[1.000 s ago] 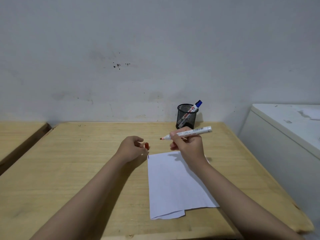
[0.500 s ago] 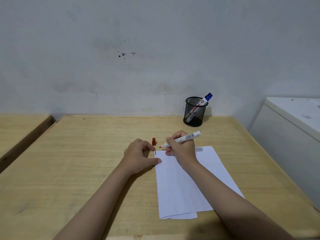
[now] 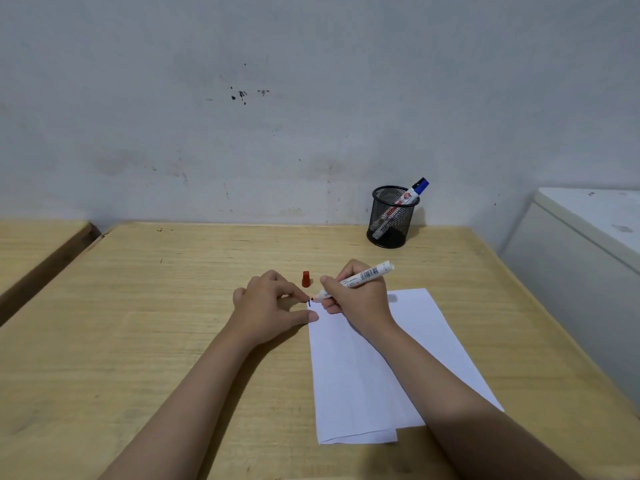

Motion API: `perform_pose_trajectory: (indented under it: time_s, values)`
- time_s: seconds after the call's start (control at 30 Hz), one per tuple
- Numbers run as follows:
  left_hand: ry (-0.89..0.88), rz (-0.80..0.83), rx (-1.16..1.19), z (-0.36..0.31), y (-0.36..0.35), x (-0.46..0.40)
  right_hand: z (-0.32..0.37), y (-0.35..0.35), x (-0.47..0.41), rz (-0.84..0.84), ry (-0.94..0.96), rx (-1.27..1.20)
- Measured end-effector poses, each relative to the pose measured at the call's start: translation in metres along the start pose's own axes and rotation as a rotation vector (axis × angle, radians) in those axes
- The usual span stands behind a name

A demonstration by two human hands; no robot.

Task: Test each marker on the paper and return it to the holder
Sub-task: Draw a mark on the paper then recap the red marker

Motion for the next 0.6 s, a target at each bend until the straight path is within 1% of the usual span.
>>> perform_pose_trajectory:
  time_s: [0.3, 0.6]
  values:
    - [-0.012, -0.002, -0.025, -0.0016, 0.0004, -0.0013, -0.0003, -0.0031, -0.0015, 0.027, -0.005, 0.012]
    - [-0.022, -0.006, -0.058, -0.0022, 0.0001, -0.0011, -0.0034, -0.0017, -0.0037, 0.037, -0.053, 0.016]
Point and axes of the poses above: each hand's wrist, its own x-axis away from the middle knuckle, its own y-axis out of the back of the hand, z = x × y, the point moved 8 cm from there along -x, towards the middle knuckle, and after that the axes turned 6 degrees about x, right-handed, at the moved point
